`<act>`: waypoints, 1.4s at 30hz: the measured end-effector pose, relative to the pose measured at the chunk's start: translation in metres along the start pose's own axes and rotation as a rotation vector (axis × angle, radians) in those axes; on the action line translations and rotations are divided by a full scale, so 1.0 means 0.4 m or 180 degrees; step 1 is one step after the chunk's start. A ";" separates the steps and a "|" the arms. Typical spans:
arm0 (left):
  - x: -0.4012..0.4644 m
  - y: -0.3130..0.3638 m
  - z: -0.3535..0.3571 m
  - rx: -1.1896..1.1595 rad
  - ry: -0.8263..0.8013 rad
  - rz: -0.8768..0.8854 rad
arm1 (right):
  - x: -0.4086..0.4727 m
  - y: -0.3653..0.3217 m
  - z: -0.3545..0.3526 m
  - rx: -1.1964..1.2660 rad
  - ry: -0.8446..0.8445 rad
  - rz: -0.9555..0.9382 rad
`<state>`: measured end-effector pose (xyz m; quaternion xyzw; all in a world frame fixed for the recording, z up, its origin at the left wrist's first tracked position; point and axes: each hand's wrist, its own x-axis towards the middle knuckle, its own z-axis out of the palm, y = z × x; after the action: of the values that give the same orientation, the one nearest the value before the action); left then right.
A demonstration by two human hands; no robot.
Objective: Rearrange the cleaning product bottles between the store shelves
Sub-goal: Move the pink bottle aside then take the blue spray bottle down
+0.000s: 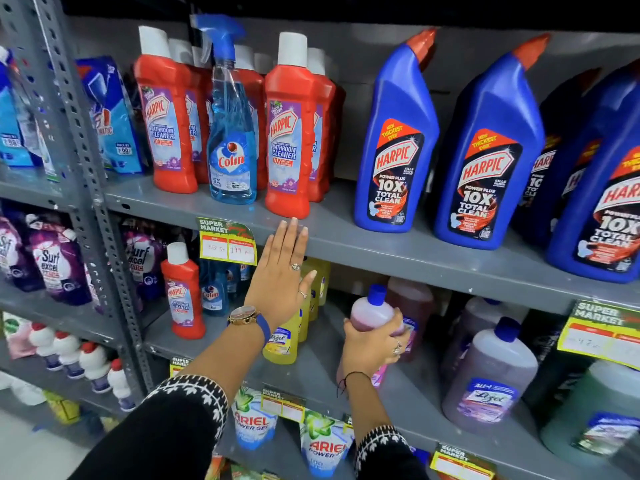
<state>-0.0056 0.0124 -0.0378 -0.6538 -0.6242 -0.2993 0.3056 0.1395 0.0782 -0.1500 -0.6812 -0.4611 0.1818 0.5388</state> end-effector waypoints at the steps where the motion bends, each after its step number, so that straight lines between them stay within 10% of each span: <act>1: 0.000 0.000 0.000 0.0028 0.0003 -0.0002 | 0.014 0.007 -0.012 -0.0026 0.0070 0.0015; 26: -0.028 -0.065 -0.054 -0.0182 0.0049 0.0142 | -0.026 0.061 -0.089 -0.0340 0.0358 -0.0106; 36: -0.036 -0.528 -0.173 -0.0064 0.0408 0.0238 | -0.595 -0.249 0.218 0.0723 -0.1175 -0.1467; 42: -0.027 -0.855 -0.261 0.0349 0.0600 -0.0315 | -0.698 -0.557 0.332 0.1310 -0.0907 -0.2111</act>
<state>-0.3490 -0.0635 0.0287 -0.5734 -0.6396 -0.3395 0.3831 -0.1976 -0.0781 -0.0658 -0.3419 -0.6796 0.1791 0.6239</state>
